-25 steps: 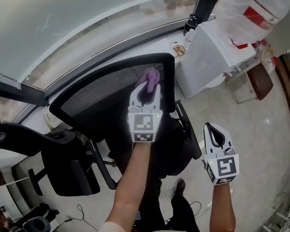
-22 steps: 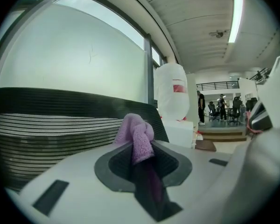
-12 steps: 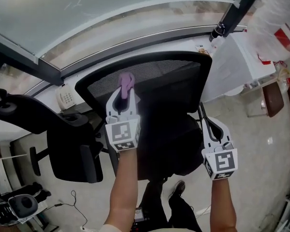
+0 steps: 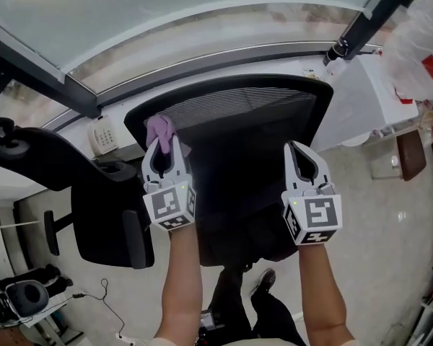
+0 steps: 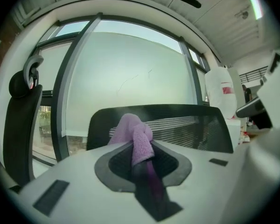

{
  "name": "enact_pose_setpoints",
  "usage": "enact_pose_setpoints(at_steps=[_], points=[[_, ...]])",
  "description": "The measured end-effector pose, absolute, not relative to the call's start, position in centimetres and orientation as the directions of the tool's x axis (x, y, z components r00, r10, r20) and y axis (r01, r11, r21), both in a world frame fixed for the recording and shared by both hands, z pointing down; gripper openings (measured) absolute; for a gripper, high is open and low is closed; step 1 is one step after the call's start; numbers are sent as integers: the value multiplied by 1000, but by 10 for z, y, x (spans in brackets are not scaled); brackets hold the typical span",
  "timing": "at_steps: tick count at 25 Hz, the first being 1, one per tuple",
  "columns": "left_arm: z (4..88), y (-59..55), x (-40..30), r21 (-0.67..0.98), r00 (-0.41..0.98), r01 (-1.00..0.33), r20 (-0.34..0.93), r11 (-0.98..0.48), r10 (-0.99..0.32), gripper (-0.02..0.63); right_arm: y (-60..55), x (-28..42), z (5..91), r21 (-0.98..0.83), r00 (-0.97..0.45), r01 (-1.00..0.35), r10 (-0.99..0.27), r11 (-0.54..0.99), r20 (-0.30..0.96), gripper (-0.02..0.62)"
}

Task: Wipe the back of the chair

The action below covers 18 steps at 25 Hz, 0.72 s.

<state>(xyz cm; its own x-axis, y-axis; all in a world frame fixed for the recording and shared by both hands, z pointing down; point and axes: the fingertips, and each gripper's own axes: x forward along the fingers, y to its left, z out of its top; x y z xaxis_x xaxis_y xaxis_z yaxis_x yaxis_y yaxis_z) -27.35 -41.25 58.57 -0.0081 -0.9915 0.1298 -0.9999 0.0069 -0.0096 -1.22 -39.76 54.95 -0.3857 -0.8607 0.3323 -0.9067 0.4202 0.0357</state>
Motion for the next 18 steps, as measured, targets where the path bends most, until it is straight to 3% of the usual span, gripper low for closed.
enact_pose_setpoints(at_steps=[5, 13, 18], points=[[596, -436, -195, 42, 84, -996, 123, -80, -989, 86, -407, 48, 555, -12, -298, -949, -888, 314, 351, -5], [621, -458, 30, 48, 411, -911, 132, -409, -902, 86, -387, 165, 568, -44, -183, -983, -911, 180, 368, -5], [623, -459, 66, 50, 452, -892, 151, -449, -879, 86, -369, 197, 575, -53, -150, -989, -908, 141, 391, -5]])
